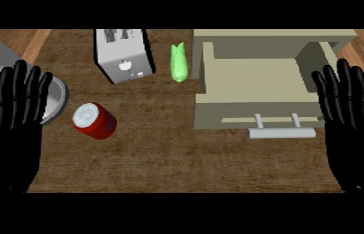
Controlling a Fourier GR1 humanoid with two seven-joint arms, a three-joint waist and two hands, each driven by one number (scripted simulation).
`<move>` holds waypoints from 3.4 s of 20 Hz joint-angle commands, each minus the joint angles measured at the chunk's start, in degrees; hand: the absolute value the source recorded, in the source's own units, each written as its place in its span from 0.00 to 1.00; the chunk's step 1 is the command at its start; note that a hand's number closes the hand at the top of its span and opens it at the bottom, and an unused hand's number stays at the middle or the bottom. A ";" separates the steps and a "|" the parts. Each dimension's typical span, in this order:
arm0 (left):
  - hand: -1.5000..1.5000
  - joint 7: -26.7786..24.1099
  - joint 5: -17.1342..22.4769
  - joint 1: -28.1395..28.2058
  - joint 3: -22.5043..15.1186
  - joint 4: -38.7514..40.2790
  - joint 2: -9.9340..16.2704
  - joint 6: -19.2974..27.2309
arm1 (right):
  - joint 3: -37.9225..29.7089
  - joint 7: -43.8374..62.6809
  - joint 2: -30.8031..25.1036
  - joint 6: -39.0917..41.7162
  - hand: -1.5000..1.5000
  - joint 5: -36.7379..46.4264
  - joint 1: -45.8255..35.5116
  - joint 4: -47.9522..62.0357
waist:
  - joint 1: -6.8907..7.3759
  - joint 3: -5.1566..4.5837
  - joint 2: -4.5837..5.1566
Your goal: Pick up the can, place it into the drawer and close the drawer
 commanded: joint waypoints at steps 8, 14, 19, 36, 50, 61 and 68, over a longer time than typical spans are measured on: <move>0.00 10.50 -7.27 9.08 6.24 3.70 -4.65 21.25 | -4.57 8.17 0.84 -4.27 0.00 0.26 5.84 3.01 | 1.48 0.78 -0.28; 0.00 25.38 -16.16 5.77 0.44 -2.60 -4.70 29.33 | -5.64 13.42 0.05 -5.02 0.00 -0.22 2.80 2.81 | 0.90 0.93 -0.69; 0.00 30.00 -19.93 4.56 -2.11 -5.21 -4.71 30.84 | -4.97 12.30 0.90 -4.91 0.00 1.37 4.97 1.49 | 0.85 0.90 -0.73; 0.00 17.42 -13.22 -1.85 -1.92 19.27 -4.71 36.82 | -8.06 5.97 1.58 0.01 0.00 -0.47 10.80 0.78 | 0.64 0.88 -0.67; 0.00 -5.58 1.76 1.60 -0.79 37.28 -4.72 41.50 | -14.25 12.02 -1.02 3.30 0.00 -6.37 11.20 -4.95 | 0.72 0.87 -0.71; 0.00 -16.11 9.74 -1.44 6.34 50.80 -3.82 36.08 | -17.31 10.94 -0.57 5.37 0.00 -7.09 11.68 -4.57 | 0.73 0.88 -0.70; 0.00 -22.74 14.58 -8.23 9.54 62.96 -3.60 34.11 | -16.80 14.57 0.28 5.89 0.00 -6.99 13.74 -10.95 | 0.57 0.88 -0.71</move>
